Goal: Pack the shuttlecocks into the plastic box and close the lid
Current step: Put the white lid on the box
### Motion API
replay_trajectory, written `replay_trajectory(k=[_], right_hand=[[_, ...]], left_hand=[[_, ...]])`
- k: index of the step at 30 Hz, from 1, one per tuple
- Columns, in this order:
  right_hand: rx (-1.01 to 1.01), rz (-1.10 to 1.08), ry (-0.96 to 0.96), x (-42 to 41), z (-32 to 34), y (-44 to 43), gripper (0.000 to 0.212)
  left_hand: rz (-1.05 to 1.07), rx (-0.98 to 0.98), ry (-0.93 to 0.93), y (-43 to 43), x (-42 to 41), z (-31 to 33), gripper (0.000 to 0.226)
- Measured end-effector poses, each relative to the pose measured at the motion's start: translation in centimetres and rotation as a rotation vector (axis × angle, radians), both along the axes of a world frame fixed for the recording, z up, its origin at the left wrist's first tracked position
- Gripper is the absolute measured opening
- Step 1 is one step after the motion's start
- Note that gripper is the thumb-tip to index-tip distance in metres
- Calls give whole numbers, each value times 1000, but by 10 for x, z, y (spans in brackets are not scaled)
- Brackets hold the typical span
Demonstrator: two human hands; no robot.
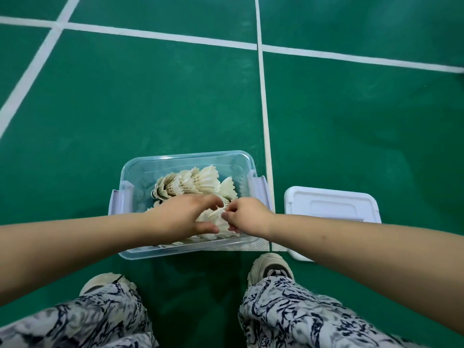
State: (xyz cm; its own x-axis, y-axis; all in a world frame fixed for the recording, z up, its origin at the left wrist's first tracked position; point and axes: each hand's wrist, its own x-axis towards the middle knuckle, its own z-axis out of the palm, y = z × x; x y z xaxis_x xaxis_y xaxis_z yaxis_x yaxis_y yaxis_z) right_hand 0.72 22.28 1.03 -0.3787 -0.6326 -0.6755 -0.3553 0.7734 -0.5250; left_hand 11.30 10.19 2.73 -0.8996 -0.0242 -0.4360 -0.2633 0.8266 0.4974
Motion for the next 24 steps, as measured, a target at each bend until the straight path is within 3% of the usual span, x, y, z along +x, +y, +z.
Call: replay_trajectory(k=[3, 6, 12, 17, 24], right_hand=[[-64, -32, 51, -11, 17, 4, 27], [-197, -258, 38, -33, 26, 24, 14], [-187, -518, 145, -92, 17, 86, 17], [48, -368, 275, -118, -13, 137, 24], [327, -73, 437, -147, -68, 192, 40]], left_hand=[[-8, -6, 55, 5, -14, 7, 51], [-29, -31, 122, 17, -41, 19, 53], [-155, -75, 128, 55, -112, 28, 55], [-213, -82, 70, 94, -146, 14, 57], [-444, -448, 100, 107, -152, -15, 58]])
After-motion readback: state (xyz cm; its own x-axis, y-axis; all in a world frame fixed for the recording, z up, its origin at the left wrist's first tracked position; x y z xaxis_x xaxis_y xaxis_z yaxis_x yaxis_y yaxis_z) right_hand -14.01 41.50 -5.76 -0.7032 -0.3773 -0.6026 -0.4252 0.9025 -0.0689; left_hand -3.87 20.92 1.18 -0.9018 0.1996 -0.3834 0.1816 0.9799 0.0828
